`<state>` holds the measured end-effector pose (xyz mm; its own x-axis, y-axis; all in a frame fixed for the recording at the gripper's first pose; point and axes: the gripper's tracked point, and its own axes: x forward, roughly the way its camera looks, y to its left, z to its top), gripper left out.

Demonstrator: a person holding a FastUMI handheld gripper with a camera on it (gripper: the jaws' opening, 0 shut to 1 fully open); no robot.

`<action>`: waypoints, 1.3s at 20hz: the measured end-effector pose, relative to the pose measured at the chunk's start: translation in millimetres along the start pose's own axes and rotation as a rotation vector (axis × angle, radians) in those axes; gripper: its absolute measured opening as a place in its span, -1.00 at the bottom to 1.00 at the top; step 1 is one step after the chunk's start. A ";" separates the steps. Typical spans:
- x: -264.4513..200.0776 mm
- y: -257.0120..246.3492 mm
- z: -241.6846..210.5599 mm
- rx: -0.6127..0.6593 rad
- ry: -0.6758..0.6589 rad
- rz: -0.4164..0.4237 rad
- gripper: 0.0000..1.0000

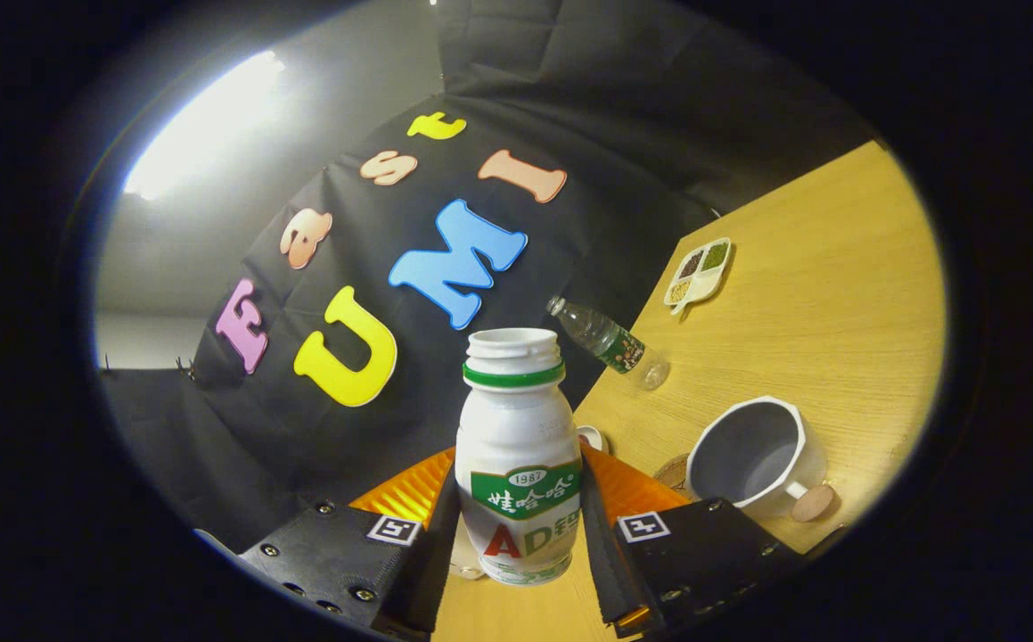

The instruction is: Take the bottle from table, then pour the juice into the cup, finally place the bottle on the coaster

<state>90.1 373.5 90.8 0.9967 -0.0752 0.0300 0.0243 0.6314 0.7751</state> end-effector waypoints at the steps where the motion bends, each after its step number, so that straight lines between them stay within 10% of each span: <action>1: 0.6 -1.8 -1.1 -0.030 0.002 -0.010 0.30; 26: 29.4 -20.8 -27.4 -0.855 0.042 -0.187 0.31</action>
<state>121.0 379.2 58.2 0.9722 -0.2175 -0.0869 0.2204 0.9751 0.0252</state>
